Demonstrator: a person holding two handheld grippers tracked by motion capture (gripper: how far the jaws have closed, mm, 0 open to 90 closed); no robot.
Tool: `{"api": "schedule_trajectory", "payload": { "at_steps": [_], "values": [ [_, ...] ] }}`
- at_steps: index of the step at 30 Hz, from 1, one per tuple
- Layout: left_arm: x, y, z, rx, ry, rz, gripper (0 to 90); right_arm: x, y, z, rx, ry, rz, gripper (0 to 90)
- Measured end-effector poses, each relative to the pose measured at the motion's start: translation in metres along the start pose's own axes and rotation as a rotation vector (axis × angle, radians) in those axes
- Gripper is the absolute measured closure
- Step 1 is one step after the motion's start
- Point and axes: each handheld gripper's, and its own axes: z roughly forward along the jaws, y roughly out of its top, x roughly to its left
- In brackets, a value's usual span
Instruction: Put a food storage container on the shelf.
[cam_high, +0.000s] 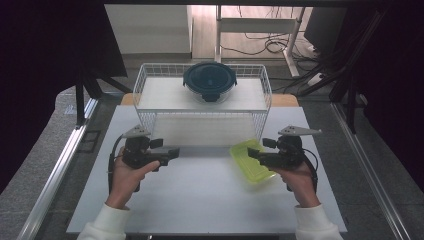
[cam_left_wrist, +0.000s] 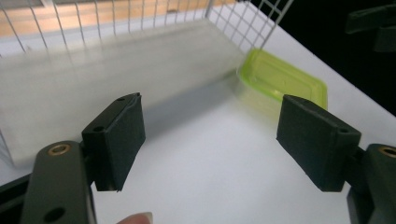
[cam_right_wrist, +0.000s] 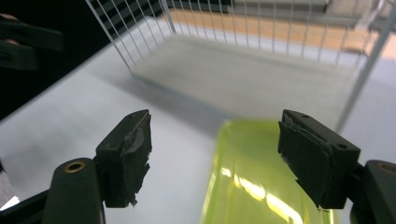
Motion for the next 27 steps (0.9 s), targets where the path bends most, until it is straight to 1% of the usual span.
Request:
{"api": "schedule_trajectory", "payload": {
  "at_steps": [1, 2, 4, 7, 8, 9, 11, 13, 16, 21, 27],
  "values": [
    [0.001, -0.005, 0.002, 0.012, -0.007, -0.006, 22.9, -0.002, -0.003, 0.001, 0.025, -0.008, 0.000, 25.7],
    [0.002, -0.009, 0.003, 0.021, -0.011, -0.016, 22.9, -0.003, -0.006, 0.001, 0.033, -0.017, -0.003, 25.9],
    [0.006, -0.018, 0.006, 0.032, -0.017, -0.034, 23.1, -0.005, -0.011, 0.000, 0.034, -0.017, 0.005, 26.2],
    [0.011, -0.026, 0.009, 0.062, -0.007, -0.041, 24.0, -0.008, -0.022, 0.002, 0.054, -0.024, 0.025, 26.2],
    [0.013, -0.028, 0.010, 0.062, -0.005, -0.045, 24.2, -0.009, -0.026, 0.002, 0.062, -0.026, 0.028, 26.2],
    [0.015, -0.030, 0.010, 0.065, -0.011, -0.058, 24.4, -0.011, -0.029, 0.003, 0.064, -0.032, 0.031, 26.2],
    [0.017, -0.034, 0.011, 0.065, -0.006, -0.074, 24.6, -0.014, -0.034, 0.004, 0.067, -0.044, 0.037, 26.3],
    [0.017, -0.037, 0.013, 0.080, 0.009, -0.075, 24.8, -0.018, -0.037, 0.006, 0.074, -0.053, 0.040, 26.5],
    [0.016, -0.039, 0.014, 0.086, 0.028, -0.055, 25.3, -0.023, -0.041, 0.009, 0.083, -0.054, 0.062, 27.2],
    [0.019, -0.040, 0.013, 0.079, 0.036, -0.054, 25.3, -0.024, -0.045, 0.013, 0.106, -0.055, 0.048, 27.5],
    [0.023, -0.045, 0.014, 0.090, 0.041, -0.063, 25.2, -0.029, -0.046, 0.014, 0.116, -0.056, 0.053, 27.8]
  ]
}}
